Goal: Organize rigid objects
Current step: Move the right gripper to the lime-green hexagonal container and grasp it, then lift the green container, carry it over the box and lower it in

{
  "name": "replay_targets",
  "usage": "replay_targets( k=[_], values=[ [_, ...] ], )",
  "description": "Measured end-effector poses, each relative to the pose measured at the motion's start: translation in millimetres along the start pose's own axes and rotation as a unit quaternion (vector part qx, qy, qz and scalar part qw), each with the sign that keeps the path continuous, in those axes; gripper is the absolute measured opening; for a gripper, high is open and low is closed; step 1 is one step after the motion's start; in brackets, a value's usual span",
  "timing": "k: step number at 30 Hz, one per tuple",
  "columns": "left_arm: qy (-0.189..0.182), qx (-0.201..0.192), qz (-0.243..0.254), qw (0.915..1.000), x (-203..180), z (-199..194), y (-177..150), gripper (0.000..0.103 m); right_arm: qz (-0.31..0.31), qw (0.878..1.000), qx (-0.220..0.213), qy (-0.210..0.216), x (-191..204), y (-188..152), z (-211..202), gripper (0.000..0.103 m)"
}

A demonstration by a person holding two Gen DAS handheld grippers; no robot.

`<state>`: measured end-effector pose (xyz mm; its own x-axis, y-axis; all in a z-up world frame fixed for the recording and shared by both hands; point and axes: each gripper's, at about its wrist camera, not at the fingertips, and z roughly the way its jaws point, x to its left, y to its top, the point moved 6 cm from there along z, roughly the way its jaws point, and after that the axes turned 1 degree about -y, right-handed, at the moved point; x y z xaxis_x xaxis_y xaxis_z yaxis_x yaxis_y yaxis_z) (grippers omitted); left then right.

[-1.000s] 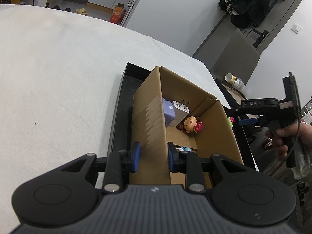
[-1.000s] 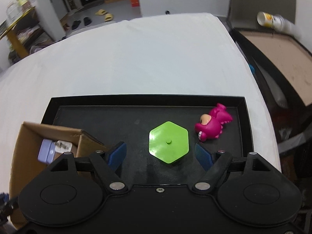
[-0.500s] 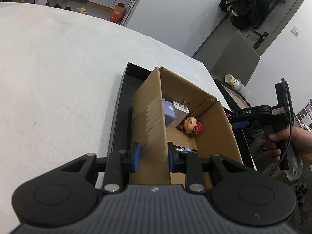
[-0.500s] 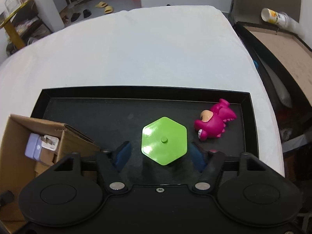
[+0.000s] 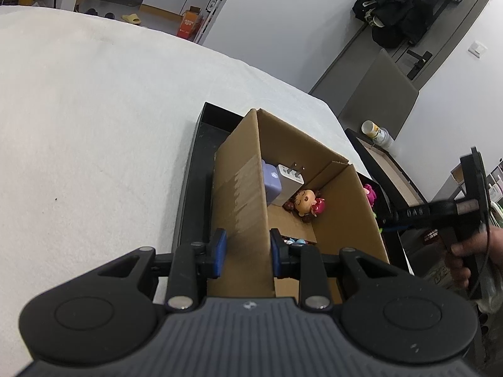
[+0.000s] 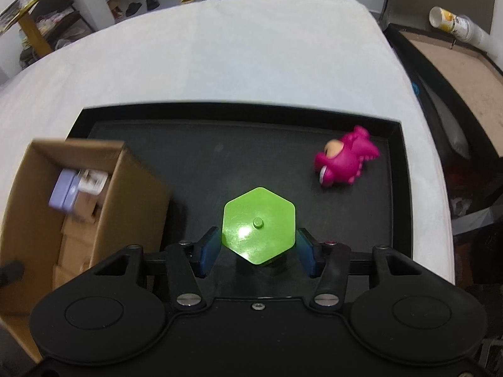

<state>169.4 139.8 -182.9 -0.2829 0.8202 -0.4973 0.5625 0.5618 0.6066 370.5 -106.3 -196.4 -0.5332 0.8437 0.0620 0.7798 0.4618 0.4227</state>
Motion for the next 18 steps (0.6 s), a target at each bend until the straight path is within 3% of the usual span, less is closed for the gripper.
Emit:
replay_targets(
  k=[18],
  values=[
    [0.009,-0.006,0.014,0.9998,-5,-3,1,0.025,0.000,1.000,0.002,0.010,1,-14,-15,0.051]
  ],
)
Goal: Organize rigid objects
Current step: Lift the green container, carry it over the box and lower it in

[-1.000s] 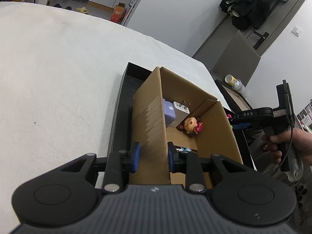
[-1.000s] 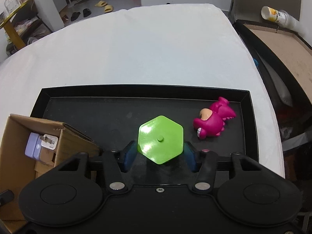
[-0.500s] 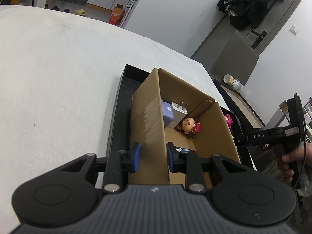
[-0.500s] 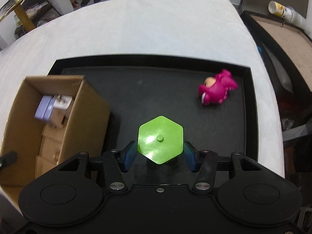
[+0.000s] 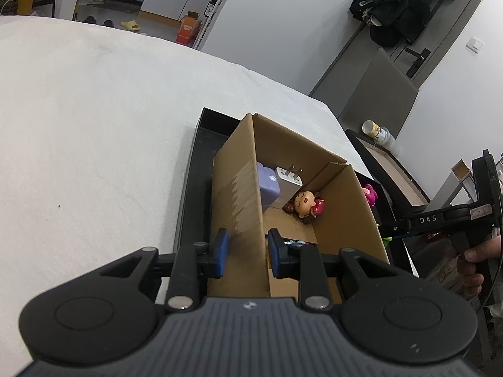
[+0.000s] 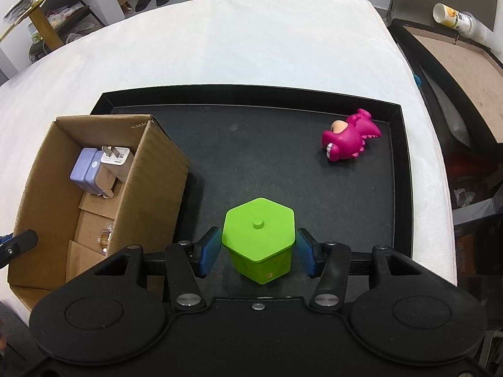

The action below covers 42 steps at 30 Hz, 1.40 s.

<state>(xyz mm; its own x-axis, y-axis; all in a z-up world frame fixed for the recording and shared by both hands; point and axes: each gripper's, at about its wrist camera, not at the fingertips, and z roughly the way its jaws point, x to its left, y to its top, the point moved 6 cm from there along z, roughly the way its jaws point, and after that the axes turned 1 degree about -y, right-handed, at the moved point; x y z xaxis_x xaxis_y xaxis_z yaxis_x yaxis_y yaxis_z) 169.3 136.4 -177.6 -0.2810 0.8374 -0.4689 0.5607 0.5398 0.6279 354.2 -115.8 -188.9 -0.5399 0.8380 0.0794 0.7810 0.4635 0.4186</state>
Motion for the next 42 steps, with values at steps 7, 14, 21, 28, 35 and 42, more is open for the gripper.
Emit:
replay_targets(
  k=[7,14,21,28,35,42],
  values=[
    [0.002,-0.001,0.004,1.0000,-1,1,0,0.025,0.009,1.000,0.002,-0.001,-4,2,5,0.053],
    [-0.002,0.001,-0.003,1.0000,2,1,1,0.025,-0.005,1.000,0.005,-0.007,3,1,15,0.052],
    [0.000,0.002,-0.001,1.0000,2,2,2,0.025,-0.022,0.999,-0.025,-0.010,16,5,-4,0.051],
    [0.000,0.000,-0.001,1.0000,0,0,2,0.025,-0.009,0.996,-0.087,0.006,29,31,-48,0.051],
    [0.003,-0.001,0.004,1.0000,-1,0,1,0.025,0.004,0.990,-0.135,0.044,49,57,-83,0.051],
    [0.000,-0.002,0.004,1.0000,0,0,2,0.025,0.022,0.980,-0.172,0.098,78,80,-110,0.051]
  ],
)
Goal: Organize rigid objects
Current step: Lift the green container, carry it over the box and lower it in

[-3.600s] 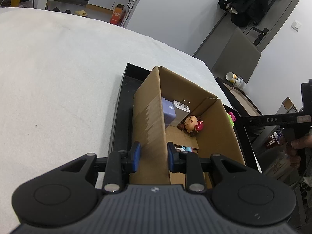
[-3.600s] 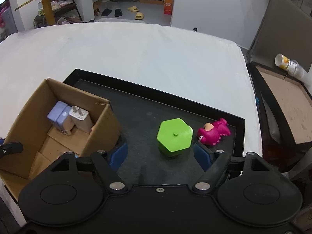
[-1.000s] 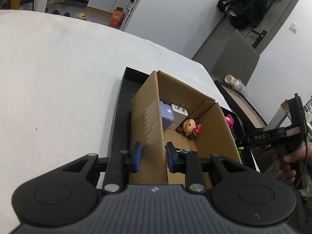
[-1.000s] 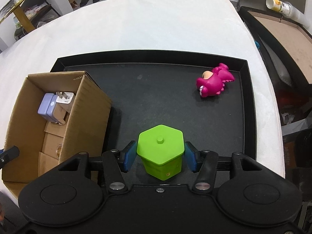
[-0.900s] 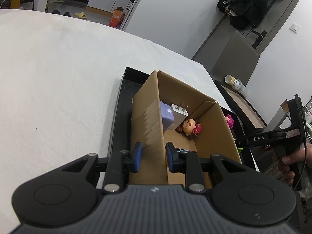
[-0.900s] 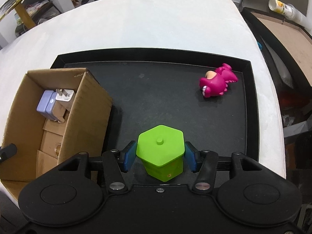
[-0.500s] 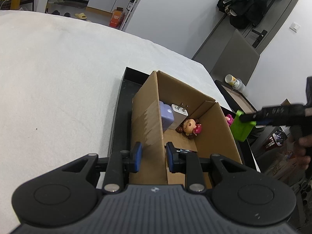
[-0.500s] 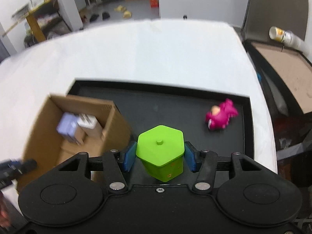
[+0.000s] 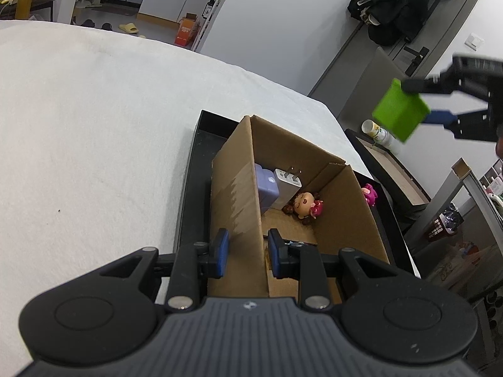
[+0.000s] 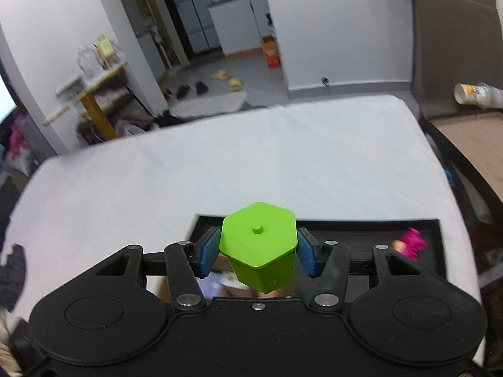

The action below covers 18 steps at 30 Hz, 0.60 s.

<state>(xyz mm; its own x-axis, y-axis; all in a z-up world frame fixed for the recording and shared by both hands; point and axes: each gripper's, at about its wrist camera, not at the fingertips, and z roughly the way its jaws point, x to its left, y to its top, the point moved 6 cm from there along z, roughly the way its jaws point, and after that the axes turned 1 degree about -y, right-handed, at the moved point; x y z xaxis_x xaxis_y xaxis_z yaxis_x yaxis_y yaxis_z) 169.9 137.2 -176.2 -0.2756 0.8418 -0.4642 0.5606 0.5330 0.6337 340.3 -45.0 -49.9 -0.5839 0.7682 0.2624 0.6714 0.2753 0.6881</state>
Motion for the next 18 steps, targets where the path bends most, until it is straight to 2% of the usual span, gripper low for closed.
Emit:
replay_targets(
  k=[6,18],
  values=[
    [-0.005,-0.001,0.003,1.0000,1,0,0,0.025,0.010,1.000,-0.005,0.029,18,5,2,0.051],
    [-0.013,-0.004,0.000,0.9999,0,0,0,0.025,0.007,0.999,0.037,0.028,29,-27,24,0.051]
  ],
)
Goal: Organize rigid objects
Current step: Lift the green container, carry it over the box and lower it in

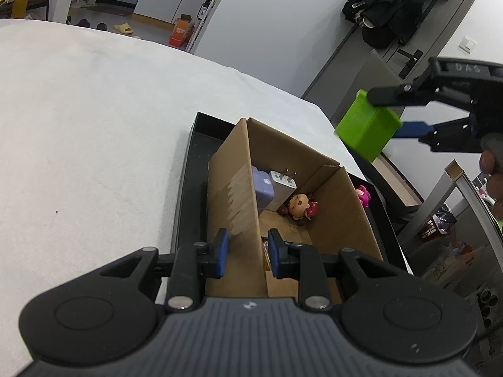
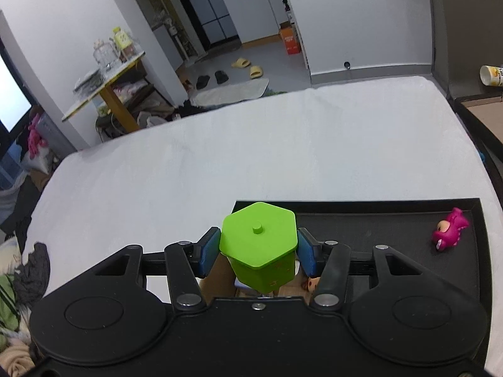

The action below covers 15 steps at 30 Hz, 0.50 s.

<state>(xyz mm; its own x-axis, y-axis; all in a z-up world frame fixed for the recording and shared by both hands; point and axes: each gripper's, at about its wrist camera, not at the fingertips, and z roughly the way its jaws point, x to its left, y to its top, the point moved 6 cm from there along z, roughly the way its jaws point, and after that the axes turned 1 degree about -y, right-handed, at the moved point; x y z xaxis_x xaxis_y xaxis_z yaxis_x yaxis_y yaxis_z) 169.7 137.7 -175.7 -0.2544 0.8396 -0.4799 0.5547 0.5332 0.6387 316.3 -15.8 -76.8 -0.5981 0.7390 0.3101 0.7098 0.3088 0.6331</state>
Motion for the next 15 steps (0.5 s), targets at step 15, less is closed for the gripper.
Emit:
replay_targets(
  k=[15],
  values=[
    [0.004,-0.001,0.006,1.0000,-1,-1,1,0.025,-0.108,0.993,0.049,-0.017,54,-51,49,0.051]
  ],
)
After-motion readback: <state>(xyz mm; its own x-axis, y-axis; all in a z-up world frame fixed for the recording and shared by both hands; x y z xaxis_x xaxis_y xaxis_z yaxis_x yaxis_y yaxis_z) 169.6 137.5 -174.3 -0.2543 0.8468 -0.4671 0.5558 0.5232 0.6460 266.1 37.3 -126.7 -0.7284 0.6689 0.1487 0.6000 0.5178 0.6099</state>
